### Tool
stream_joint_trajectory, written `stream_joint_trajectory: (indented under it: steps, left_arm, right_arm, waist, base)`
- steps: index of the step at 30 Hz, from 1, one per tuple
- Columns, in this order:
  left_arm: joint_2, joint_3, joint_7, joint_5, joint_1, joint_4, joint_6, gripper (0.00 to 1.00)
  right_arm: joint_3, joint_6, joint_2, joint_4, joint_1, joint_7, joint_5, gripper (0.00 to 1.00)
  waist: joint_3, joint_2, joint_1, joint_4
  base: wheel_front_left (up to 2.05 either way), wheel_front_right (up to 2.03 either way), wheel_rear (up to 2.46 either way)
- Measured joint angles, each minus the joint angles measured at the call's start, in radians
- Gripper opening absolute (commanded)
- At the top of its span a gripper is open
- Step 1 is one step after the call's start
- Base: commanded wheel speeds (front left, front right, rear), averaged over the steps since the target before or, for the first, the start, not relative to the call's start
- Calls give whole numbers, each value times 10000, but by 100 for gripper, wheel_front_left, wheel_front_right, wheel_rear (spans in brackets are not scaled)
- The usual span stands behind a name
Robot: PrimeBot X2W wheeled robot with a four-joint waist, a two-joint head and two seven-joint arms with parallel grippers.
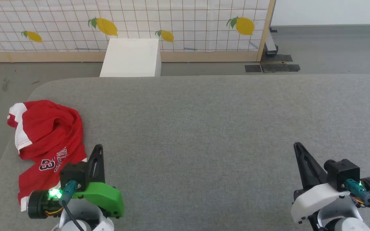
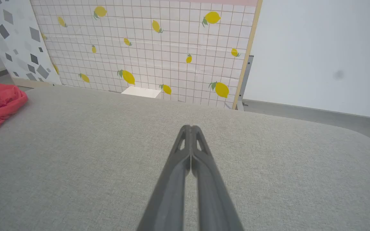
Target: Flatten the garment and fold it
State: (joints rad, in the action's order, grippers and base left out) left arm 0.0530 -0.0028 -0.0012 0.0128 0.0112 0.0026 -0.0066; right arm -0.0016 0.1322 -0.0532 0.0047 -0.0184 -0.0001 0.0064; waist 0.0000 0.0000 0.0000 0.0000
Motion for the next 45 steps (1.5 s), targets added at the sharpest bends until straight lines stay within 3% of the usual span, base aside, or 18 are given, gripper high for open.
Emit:
stream_joint_trajectory:
  steps: [22,23,45]
  left_arm:
    - [0,0,0,0,0,0,0,0]
    - [0,0,0,0,0,0,0,100]
    - [2,-353,-282,230,11,351,82,100]
  right_arm:
    - [2,0,0,0,0,0,0,0]
    - [2,0,0,0,0,0,0,100]
    - [-40,0,-6,96,-15,-274,35,100]
  waist:
    - [0,0,0,0]
    - [0,0,0,0]
    - [-110,0,0,11]
  base:
    - [0,0,0]
    - [0,0,0]
    - [0,0,0]
